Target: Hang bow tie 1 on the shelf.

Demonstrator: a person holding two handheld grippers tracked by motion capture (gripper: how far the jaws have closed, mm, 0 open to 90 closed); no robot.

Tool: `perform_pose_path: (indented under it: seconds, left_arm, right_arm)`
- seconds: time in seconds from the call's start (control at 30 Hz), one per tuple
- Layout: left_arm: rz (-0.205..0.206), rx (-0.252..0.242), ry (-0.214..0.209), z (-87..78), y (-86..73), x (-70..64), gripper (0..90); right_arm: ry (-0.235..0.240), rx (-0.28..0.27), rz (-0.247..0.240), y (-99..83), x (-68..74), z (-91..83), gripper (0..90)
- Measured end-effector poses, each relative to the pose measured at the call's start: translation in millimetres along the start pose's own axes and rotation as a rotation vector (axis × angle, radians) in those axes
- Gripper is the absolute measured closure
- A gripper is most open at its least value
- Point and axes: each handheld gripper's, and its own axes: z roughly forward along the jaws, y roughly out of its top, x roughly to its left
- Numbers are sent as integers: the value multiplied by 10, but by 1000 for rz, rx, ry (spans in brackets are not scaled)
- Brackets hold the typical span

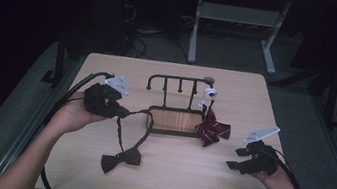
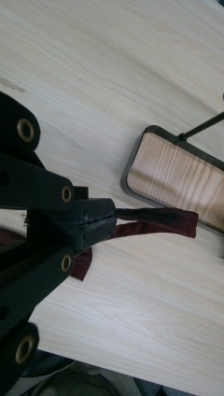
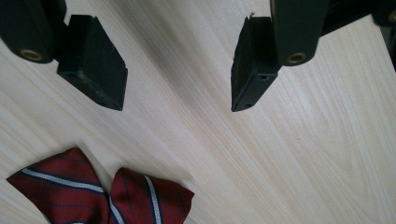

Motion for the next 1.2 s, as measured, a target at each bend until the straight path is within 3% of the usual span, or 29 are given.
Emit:
perform_pose_path:
  seconds: [0.8,1.2]
  left_arm:
    - [10,25,30,-64,176,104,900]
    - [6,34,49,-139,300,218,900]
  right_arm:
    - [-11,-10,-3,-1,-3,-61,361]
    - [-4,-2,-2,-3,-1,-44,361]
